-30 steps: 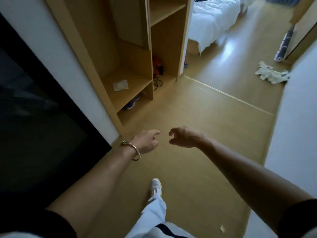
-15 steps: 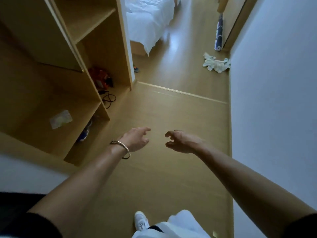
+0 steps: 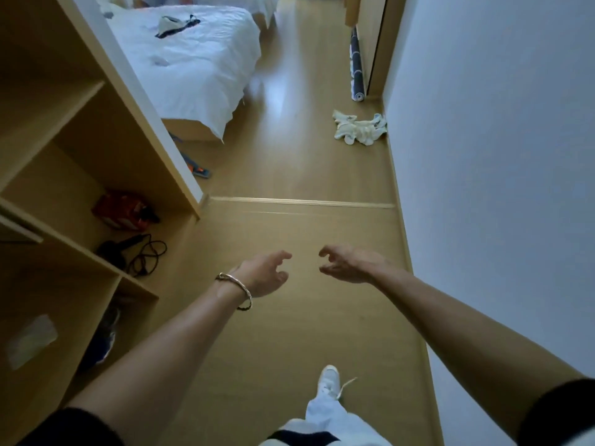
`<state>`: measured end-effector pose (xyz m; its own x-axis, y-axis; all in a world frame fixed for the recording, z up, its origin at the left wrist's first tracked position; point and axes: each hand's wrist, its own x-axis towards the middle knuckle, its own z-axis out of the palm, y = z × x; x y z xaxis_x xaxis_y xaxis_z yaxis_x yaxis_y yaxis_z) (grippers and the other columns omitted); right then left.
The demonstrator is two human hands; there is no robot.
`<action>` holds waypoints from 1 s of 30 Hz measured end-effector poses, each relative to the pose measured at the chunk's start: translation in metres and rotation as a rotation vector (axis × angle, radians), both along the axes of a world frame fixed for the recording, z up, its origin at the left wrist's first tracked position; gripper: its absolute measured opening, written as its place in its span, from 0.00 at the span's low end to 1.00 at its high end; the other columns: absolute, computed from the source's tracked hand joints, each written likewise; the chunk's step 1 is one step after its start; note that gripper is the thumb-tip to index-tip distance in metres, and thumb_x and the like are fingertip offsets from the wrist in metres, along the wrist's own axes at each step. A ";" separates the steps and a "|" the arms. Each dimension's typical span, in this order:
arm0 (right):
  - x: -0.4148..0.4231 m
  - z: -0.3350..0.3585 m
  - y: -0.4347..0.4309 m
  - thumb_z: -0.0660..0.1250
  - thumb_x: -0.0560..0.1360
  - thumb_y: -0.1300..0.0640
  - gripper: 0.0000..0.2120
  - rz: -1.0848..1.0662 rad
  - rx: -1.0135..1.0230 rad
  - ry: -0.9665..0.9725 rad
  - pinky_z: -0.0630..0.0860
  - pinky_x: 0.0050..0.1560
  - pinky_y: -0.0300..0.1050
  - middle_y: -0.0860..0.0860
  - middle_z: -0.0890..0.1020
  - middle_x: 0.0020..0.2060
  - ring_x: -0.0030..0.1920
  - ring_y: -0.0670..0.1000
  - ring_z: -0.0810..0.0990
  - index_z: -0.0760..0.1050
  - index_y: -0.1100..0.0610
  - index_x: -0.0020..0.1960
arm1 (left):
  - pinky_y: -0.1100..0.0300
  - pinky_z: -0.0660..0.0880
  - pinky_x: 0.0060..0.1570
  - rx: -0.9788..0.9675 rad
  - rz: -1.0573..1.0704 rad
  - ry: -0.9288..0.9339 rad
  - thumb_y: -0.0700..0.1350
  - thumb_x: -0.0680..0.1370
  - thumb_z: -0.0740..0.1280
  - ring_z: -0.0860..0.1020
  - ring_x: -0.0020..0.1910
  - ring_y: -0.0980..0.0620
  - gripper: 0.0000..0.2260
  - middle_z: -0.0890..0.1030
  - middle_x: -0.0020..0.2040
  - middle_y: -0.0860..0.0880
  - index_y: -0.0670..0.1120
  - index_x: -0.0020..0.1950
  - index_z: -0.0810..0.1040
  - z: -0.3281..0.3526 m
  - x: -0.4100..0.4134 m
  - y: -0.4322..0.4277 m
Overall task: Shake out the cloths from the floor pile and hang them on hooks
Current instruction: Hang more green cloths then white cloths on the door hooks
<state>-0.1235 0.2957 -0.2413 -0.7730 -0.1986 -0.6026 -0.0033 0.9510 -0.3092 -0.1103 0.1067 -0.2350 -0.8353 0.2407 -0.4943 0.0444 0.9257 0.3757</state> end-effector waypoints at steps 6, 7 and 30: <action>-0.063 0.004 0.041 0.59 0.80 0.47 0.22 -0.013 -0.031 0.016 0.71 0.64 0.50 0.51 0.72 0.69 0.66 0.54 0.72 0.65 0.50 0.72 | 0.59 0.68 0.63 -0.037 -0.073 0.040 0.48 0.79 0.61 0.72 0.65 0.49 0.21 0.73 0.67 0.50 0.54 0.72 0.64 0.009 -0.071 0.054; -0.072 0.004 0.047 0.59 0.80 0.47 0.22 -0.016 -0.036 0.018 0.71 0.64 0.49 0.52 0.72 0.69 0.66 0.55 0.72 0.65 0.51 0.72 | 0.59 0.68 0.62 -0.043 -0.083 0.045 0.48 0.79 0.61 0.72 0.65 0.49 0.21 0.73 0.67 0.50 0.54 0.72 0.64 0.010 -0.081 0.060; -0.394 0.029 0.107 0.59 0.80 0.49 0.22 -0.116 0.100 -0.004 0.71 0.64 0.48 0.53 0.72 0.68 0.64 0.54 0.73 0.65 0.53 0.72 | 0.61 0.67 0.59 0.072 -0.174 0.036 0.50 0.79 0.61 0.74 0.62 0.51 0.19 0.76 0.64 0.52 0.54 0.70 0.67 0.006 -0.448 0.113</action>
